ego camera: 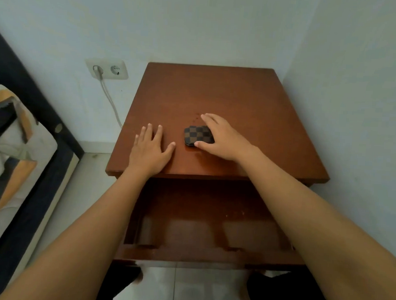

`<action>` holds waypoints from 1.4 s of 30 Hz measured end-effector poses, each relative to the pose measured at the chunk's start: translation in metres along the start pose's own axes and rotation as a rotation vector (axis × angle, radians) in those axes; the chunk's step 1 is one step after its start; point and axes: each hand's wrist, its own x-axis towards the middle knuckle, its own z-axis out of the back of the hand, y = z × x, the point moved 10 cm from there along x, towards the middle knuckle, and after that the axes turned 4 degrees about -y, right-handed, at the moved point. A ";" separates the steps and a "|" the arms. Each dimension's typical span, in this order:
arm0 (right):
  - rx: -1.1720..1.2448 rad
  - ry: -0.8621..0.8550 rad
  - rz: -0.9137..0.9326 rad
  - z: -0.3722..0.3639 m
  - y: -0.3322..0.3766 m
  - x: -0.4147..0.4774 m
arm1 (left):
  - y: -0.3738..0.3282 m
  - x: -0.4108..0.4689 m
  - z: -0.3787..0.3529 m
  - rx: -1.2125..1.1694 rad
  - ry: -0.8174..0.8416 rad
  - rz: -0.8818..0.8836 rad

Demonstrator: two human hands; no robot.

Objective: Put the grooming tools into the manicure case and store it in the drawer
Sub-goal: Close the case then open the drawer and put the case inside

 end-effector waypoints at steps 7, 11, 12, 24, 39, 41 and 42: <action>-0.120 -0.041 0.093 -0.028 0.004 0.009 | 0.003 0.000 -0.006 0.054 -0.054 -0.018; -0.125 -0.085 0.099 -0.026 0.011 -0.012 | 0.003 0.000 -0.006 0.059 -0.050 -0.016; -0.133 -0.091 0.099 -0.026 0.013 -0.021 | 0.003 -0.001 -0.006 0.052 -0.050 -0.017; -0.122 0.122 0.198 -0.080 0.034 -0.131 | 0.002 -0.004 -0.005 0.022 -0.038 -0.026; -0.069 0.553 -0.176 -0.161 -0.029 -0.105 | 0.004 -0.004 -0.006 0.009 -0.072 -0.031; -0.031 0.544 -0.212 -0.155 -0.032 -0.112 | 0.000 -0.011 -0.003 -0.004 -0.070 -0.053; -0.004 0.537 -0.226 -0.151 -0.032 -0.117 | -0.002 -0.018 -0.001 -0.008 -0.075 -0.066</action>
